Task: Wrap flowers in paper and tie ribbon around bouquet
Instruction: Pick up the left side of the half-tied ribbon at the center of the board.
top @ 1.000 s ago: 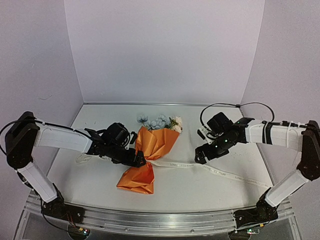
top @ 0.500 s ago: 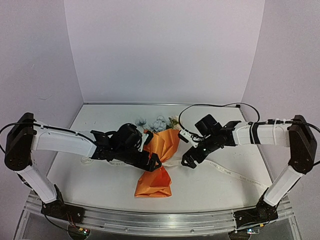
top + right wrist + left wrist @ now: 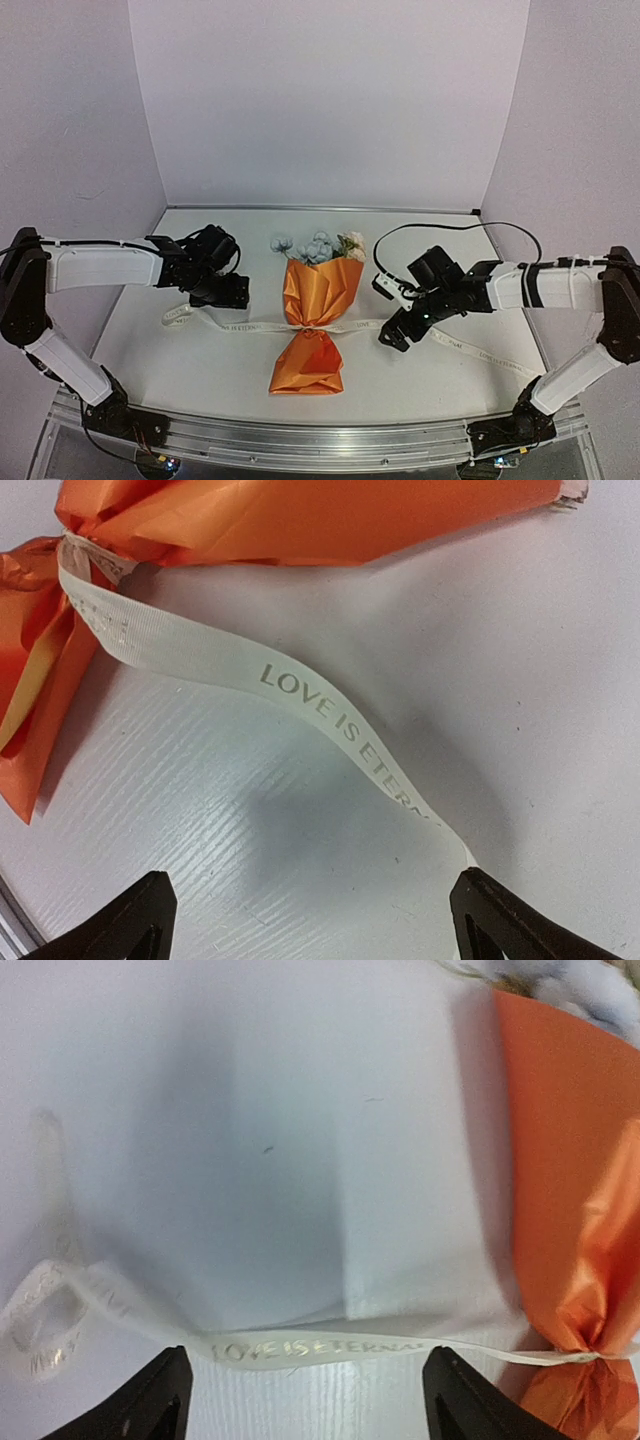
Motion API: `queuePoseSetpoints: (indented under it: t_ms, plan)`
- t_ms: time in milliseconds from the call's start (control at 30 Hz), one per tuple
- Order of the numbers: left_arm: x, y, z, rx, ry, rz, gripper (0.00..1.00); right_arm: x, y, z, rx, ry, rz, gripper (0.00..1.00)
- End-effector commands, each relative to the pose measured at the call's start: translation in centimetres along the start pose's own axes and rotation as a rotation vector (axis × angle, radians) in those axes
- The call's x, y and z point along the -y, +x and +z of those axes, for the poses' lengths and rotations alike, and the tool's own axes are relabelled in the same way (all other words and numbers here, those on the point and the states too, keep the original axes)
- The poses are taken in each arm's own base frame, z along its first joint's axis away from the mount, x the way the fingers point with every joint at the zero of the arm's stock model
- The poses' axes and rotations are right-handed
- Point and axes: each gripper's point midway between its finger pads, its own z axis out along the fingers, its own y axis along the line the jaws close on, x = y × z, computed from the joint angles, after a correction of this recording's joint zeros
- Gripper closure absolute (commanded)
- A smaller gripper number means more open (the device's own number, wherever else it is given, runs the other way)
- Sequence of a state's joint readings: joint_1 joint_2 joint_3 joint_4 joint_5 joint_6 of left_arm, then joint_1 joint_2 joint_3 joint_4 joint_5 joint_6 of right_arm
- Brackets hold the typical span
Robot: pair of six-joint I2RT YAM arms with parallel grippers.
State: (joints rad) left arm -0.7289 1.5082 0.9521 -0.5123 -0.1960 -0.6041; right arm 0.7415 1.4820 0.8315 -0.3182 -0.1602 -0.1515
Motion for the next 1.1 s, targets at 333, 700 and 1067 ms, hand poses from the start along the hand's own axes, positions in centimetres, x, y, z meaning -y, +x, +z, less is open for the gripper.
queuePoseSetpoints:
  t_ms: [333,700,1067]
  plan:
    - [-5.3,5.0,1.8,-0.084,-0.223,-0.340,0.40,0.5,0.7,-1.5,0.072,0.055,0.050,0.02]
    - [-5.7,4.6,5.0,-0.062,-0.237,-0.370,0.50,0.3,0.1,-1.4,0.088,0.037,0.090,0.02]
    - [-1.2,1.8,2.9,-0.040,0.009,-0.211,1.00,-0.9,-1.7,-2.4,0.127,-0.005,0.107,0.02]
